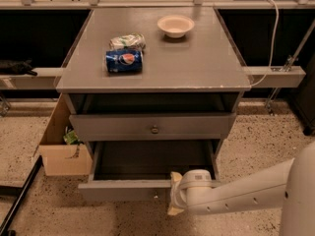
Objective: Open middle drawer
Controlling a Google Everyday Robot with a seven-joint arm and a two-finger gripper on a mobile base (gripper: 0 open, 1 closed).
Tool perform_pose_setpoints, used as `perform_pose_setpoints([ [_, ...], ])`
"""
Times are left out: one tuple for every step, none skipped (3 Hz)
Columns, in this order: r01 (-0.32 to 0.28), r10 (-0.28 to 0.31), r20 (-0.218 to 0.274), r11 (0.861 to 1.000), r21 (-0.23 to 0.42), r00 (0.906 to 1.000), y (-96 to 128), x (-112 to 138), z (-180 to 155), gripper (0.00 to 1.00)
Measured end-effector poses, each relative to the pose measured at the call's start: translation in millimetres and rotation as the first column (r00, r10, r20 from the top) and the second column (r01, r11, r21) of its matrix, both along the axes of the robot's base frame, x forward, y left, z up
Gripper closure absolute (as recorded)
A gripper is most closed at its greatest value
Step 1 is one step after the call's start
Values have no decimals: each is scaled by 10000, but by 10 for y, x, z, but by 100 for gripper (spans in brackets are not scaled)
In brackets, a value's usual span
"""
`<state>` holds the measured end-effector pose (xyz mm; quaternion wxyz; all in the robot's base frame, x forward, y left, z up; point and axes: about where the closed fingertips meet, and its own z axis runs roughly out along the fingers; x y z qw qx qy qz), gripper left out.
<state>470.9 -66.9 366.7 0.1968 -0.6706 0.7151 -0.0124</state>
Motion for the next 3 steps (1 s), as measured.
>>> perform_pose_setpoints([
  [0,0,0,10000,0,10000,0,4,57,49],
  [0,0,0,10000,0,10000,0,5,152,73],
  [22,-22,-103,10000,-27,9999,-13,-55,209,98],
])
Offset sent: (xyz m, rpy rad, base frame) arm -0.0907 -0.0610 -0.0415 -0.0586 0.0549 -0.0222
